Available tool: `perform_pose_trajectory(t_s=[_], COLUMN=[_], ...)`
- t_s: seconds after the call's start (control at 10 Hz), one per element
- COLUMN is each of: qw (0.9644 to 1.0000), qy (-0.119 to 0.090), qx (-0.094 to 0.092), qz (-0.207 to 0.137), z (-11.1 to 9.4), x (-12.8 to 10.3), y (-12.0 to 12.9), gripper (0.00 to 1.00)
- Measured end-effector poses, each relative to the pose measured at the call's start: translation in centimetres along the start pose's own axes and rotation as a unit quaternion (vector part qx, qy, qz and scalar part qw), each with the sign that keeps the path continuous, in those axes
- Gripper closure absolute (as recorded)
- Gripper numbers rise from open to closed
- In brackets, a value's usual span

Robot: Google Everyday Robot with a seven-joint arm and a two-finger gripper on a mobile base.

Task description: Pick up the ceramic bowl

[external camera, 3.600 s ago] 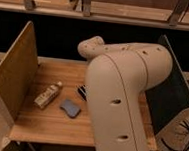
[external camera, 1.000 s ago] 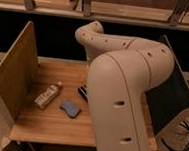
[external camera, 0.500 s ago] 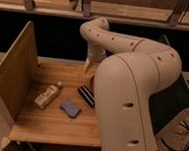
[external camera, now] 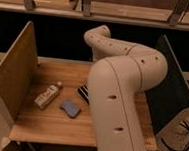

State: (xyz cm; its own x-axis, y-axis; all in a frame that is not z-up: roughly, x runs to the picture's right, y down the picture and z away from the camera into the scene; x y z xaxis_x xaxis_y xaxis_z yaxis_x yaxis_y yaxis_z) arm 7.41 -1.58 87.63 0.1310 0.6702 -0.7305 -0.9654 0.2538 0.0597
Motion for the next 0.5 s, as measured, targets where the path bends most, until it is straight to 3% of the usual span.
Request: perform_pose_trajectory(t_s=[0.3, 0.5], qw=[0.9984, 0.9965], qy=[0.042, 0.060], qx=[-0.036, -0.058], qz=[0.016, 0.006], z=[4.5, 6.4], x=[-0.5, -1.0], y=[0.6, 1.7], gripper=[0.22, 0.22])
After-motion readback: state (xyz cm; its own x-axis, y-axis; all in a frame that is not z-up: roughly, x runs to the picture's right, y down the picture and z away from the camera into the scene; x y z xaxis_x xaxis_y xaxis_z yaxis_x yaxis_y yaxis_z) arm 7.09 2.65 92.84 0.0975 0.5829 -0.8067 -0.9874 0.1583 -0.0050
